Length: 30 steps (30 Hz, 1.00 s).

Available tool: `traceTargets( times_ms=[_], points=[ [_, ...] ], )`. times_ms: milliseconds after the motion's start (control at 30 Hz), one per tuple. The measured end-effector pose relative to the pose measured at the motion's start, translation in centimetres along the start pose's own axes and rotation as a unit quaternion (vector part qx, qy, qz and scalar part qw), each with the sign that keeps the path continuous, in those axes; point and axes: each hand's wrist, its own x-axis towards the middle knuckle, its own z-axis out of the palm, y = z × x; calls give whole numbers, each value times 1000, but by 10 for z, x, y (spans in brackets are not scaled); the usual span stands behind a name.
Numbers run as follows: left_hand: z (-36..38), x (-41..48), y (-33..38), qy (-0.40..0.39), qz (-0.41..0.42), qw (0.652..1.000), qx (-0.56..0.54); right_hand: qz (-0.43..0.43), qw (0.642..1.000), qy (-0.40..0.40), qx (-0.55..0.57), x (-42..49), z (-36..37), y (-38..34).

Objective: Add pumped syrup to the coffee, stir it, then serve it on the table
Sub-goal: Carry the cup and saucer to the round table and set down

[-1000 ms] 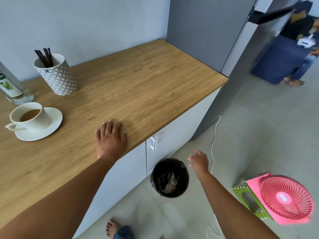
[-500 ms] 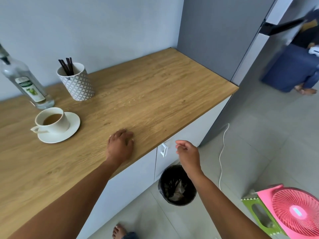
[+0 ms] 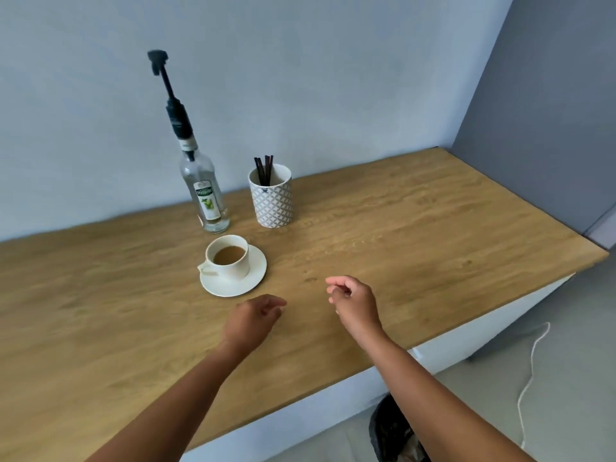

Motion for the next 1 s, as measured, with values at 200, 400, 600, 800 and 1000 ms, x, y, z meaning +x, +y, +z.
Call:
traceTargets(
  times_ms=[200,400,600,800,1000],
  points=[
    [-53,9,-50,61,-58,995,-52,-31,996,-56,-54,33,66,-24],
    [-89,26,-88,156,-116,974,-120,-36,990,-83,-113,61,113,-37],
    [-101,44,-96,167,-122,963,-175,-13,980,-84,-180,91,138,-41],
    [-91,58,-94,187,-144,944,-229,10,965,-125,-228,117,154,-39],
    [-89,63,-92,197,-168,936,-237,37,958,-155,-239,133,159,-39]
  ],
)
